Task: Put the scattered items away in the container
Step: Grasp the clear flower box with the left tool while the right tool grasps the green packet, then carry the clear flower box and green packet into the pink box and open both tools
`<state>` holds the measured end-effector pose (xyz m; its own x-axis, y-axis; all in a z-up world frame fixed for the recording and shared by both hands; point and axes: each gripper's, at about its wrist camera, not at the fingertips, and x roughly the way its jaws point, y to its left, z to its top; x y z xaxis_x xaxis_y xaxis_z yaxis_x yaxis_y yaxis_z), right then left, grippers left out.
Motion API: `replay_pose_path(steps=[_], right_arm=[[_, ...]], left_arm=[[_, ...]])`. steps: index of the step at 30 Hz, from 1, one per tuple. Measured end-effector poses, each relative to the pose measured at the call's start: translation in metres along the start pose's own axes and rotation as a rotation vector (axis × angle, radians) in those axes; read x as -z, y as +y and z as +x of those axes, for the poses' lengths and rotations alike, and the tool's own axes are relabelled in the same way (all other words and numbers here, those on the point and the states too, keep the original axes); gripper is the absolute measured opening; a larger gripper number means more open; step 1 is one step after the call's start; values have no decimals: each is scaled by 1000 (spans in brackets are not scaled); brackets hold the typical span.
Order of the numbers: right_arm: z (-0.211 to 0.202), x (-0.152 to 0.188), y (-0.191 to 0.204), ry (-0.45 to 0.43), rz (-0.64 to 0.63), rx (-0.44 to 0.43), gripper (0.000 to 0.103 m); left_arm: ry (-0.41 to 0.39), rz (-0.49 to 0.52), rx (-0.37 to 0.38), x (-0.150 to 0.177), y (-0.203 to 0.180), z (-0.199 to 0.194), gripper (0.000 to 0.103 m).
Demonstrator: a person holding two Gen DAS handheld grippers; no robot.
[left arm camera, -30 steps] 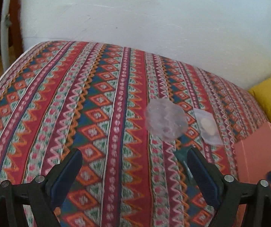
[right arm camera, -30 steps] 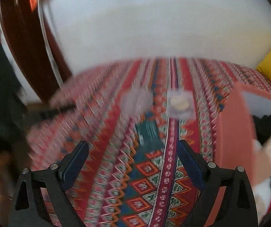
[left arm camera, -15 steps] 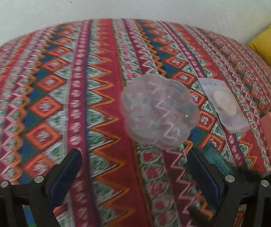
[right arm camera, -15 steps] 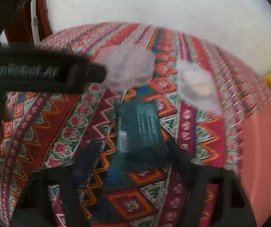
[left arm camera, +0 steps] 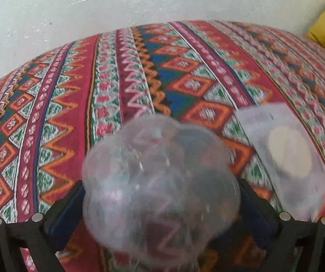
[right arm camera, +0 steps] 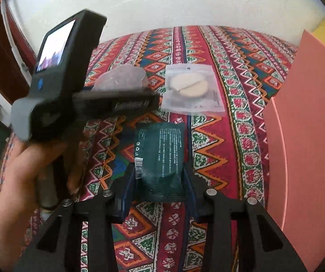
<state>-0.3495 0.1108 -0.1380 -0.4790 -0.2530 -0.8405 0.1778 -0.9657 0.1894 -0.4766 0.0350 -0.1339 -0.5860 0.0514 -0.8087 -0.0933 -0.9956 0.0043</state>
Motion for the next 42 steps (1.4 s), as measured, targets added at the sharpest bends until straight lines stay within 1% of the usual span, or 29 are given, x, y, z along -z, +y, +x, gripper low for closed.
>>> replay_pose_path(steps=[2, 4, 7, 11, 13, 17, 21, 22, 31, 32, 34, 37, 40, 42], right_arm=[[2, -1, 0, 2, -2, -4, 42], [-2, -3, 2, -10, 0, -9, 42], [-18, -3, 9, -47, -12, -23, 42], [-41, -4, 23, -107, -43, -32, 42], [-53, -2, 31, -131, -54, -49, 42], [-92, 4, 46, -209, -89, -70, 42], [-159, 12, 22, -349, -40, -66, 42], [-176, 14, 16, -384, -27, -65, 42], [-327, 35, -40, -697, 87, -54, 42], [-343, 41, -53, -724, 103, -40, 42], [-375, 56, -77, -774, 132, 16, 42], [-404, 73, -111, -813, 180, 101, 43], [-418, 84, -145, -813, 230, 173, 43], [-414, 84, -158, -792, 249, 192, 43]], left_arm=[[-21, -40, 5, -2, 4, 2, 100], [-38, -53, 1, 0, 8, -4, 99], [-90, -70, -1, 13, 18, -32, 99], [-166, -106, -17, 41, 40, -88, 100], [-187, -139, -21, 52, 55, -119, 100], [-221, -179, -24, 71, 73, -181, 100], [-293, -142, -11, 78, 63, -243, 100], [-308, -127, 0, 78, 56, -256, 100], [-372, 37, 195, 55, -64, -325, 100], [-379, 56, 216, 52, -77, -332, 100], [-392, 92, 260, 47, -104, -347, 100], [-405, 148, 323, 39, -145, -366, 100], [-361, 211, 376, 33, -198, -351, 100], [-320, 262, 402, 30, -237, -336, 100]])
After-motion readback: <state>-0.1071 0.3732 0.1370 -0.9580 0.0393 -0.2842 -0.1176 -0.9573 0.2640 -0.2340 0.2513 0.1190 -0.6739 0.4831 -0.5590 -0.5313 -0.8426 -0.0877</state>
